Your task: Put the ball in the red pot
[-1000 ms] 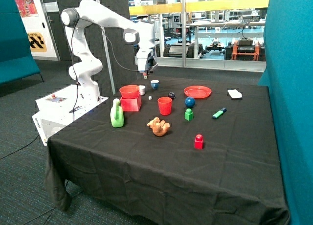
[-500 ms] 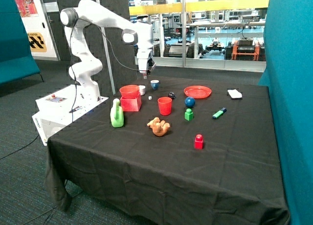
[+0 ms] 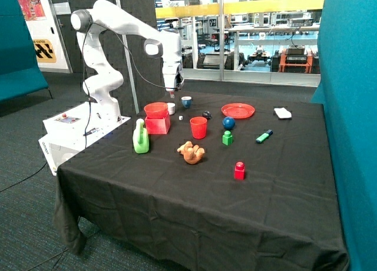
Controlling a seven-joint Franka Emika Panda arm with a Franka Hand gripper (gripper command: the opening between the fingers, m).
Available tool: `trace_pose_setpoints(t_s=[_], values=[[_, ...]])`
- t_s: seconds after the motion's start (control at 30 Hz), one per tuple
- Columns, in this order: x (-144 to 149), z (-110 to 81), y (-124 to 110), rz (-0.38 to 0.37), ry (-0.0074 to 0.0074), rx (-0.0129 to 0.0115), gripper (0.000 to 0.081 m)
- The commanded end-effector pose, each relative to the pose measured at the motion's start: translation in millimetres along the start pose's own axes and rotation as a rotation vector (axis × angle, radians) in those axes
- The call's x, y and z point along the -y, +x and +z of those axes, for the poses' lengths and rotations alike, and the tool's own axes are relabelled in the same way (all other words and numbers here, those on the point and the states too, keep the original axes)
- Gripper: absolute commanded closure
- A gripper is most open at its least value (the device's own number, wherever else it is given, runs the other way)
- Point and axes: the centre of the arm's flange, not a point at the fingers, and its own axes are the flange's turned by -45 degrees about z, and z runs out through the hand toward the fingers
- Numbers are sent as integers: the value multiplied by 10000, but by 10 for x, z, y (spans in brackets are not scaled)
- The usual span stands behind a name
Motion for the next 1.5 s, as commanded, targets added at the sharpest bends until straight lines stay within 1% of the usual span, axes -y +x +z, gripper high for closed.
trace_pose_setpoints(t_s=[0.0,0.17,0.3,0.43,0.47,0.5,0.53,0.63,0.83,0.87,1.27,1.47], values=[[44,109,-130,-180,19,-10,603],[48,125,-183,-288,19,-10,606],[21,113,-208,-225,19,-10,604],[-18,58,-211,-287,19,-10,559],[-17,44,-207,-533,19,-11,535],[-32,23,-202,-306,19,-10,514],[-32,12,-198,-561,19,-11,502],[-44,-29,-196,-645,19,-11,480],[-38,-12,-281,-855,19,-11,476],[-43,-4,-307,-662,19,-11,476],[-11,97,-533,-867,19,-11,474],[-42,87,-587,-900,19,-11,479]])
